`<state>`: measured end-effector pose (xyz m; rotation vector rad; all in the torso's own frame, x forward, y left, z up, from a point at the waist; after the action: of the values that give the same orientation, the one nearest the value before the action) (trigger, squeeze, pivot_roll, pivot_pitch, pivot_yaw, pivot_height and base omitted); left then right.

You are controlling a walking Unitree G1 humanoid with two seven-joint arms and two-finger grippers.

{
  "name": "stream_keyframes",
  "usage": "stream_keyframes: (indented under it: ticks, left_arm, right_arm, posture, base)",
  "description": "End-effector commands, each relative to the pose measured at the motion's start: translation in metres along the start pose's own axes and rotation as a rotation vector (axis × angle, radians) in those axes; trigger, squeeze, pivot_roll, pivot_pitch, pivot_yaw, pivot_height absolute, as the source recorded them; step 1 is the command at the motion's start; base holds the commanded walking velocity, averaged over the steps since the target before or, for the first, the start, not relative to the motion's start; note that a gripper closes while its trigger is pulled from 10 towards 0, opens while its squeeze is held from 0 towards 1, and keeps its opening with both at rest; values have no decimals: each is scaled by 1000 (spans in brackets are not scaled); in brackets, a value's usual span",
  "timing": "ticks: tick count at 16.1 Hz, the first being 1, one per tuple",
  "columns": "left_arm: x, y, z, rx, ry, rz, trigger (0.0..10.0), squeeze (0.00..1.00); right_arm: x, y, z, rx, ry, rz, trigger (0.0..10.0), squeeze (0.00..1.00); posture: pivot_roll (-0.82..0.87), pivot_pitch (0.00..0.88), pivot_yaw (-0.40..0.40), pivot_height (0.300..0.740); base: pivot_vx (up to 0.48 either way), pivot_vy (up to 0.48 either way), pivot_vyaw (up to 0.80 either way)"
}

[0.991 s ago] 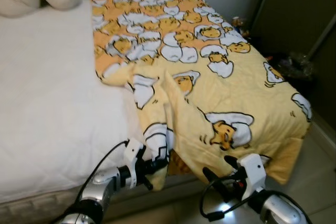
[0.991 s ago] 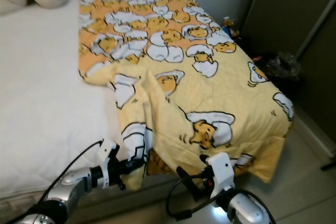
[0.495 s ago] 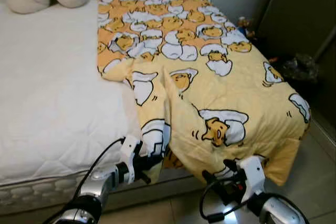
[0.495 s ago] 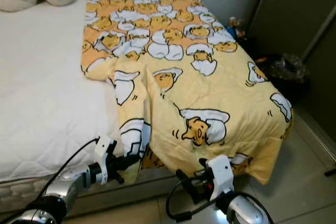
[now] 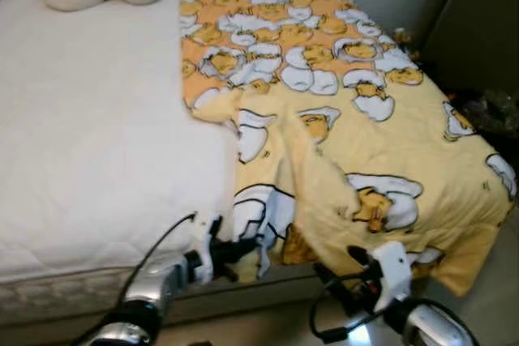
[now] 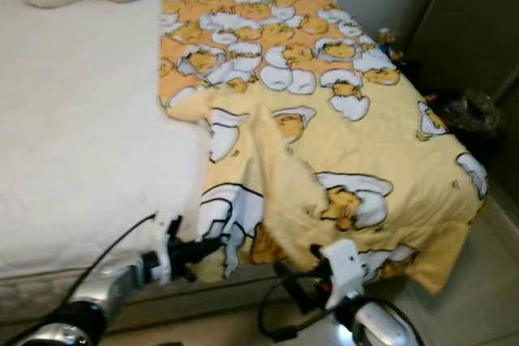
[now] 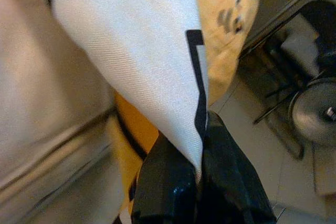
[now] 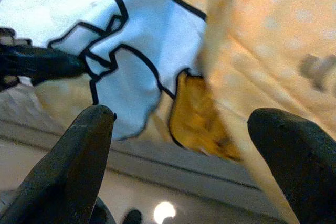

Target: Clean up the room

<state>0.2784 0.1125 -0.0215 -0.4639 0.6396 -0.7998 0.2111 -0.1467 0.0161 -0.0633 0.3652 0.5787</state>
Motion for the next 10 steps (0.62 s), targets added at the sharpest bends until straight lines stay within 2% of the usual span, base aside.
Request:
stream_keyframes:
  ticks: [1,3,10]
  left_arm:
    - [5,-6,5,-7,-15,-28,10000,0]
    - [4,-2,4,19,-9,1,10000,0]
    - [3,5,0,116,37,84,10000,0]
  right_arm:
    - [-6,-5,-1,6,6,-13,10000,0]
    - [-6,-5,-1,6,7,-15,10000,0]
    - [-7,-4,-2,8,11,-18,10000,0]
  posture:
    - [-163,53,4,740]
    - [-166,54,5,740]
    - [-169,59,10,740]
  base:
    - [0,480,0]
    - [0,480,0]
    - [0,0,0]
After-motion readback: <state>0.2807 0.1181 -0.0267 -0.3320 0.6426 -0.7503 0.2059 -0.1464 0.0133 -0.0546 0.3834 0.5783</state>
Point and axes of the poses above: a point about 5 cm out from each wrist's last joint towards the gripper, its own x axis pointing out of the wrist towards the gripper, its own z axis along the axis of the wrist's last joint, y = z × x, the point moved 4 cm from there along x, pointing out of the wrist towards the gripper, and after that the axes turned 8 degrees about -x, right-handed, at the moved point
